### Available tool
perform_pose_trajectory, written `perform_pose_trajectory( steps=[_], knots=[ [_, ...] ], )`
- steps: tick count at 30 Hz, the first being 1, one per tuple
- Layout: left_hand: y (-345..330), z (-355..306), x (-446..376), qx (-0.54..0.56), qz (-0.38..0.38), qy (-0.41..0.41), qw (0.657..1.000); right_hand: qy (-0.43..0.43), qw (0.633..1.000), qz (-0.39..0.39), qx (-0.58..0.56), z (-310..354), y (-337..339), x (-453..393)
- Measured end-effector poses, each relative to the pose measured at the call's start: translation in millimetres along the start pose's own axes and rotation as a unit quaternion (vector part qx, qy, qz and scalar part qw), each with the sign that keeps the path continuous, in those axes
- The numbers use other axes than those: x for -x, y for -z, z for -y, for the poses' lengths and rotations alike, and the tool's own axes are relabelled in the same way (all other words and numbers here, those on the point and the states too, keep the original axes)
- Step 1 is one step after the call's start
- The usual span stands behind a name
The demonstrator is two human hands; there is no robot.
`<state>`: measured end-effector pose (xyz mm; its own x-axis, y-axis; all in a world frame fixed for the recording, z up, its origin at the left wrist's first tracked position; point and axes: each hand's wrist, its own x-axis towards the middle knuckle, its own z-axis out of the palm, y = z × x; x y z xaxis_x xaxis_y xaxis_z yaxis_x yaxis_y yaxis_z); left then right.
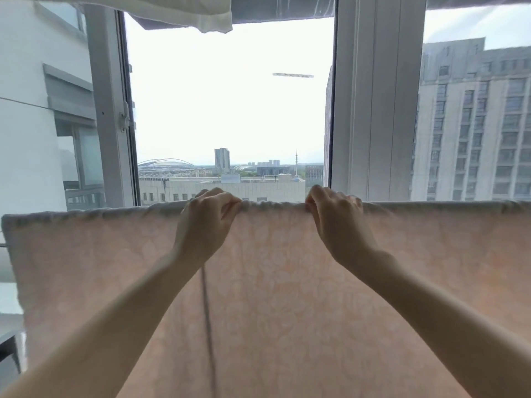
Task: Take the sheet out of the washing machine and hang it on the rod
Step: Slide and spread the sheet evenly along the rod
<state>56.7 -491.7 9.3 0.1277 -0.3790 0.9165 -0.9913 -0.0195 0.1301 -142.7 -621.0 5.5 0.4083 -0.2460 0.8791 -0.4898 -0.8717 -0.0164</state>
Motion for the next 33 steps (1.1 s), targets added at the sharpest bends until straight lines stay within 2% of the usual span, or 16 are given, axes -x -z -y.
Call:
perform_pose_trajectory(
  steps=[3,7,12,17,22,30,33],
  knots=[
    [-12.0,-15.6,2.0,0.035,-0.024,-0.019,0.999,-0.007,0.999,-0.022,-0.039,-6.9,-1.5,2.1],
    [-25.9,-36.9,16.4,0.069,-0.035,-0.086,0.993,0.002,0.994,-0.025,-0.107,-29.4,6.2,20.1],
    [-33.0,-34.2,28.5,0.043,-0.018,-0.145,0.988,0.087,0.996,-0.024,-0.012,-47.5,15.1,42.9],
    [-23.2,-25.4,15.1,0.024,-0.022,-0.113,0.993,0.103,0.995,-0.011,0.001,-38.5,18.1,29.4],
    [-9.2,-1.8,12.0,-0.022,0.011,-0.019,1.0,0.092,0.995,0.025,-0.002,-18.1,11.8,19.9],
    [2.9,1.3,14.0,-0.025,-0.002,-0.01,1.0,0.1,0.994,0.033,-0.003,13.1,-5.6,-8.1],
    [4.5,-2.1,14.8,-0.002,-0.006,-0.003,1.0,0.103,0.994,0.025,-0.038,22.1,-8.4,-14.0]
  ],
)
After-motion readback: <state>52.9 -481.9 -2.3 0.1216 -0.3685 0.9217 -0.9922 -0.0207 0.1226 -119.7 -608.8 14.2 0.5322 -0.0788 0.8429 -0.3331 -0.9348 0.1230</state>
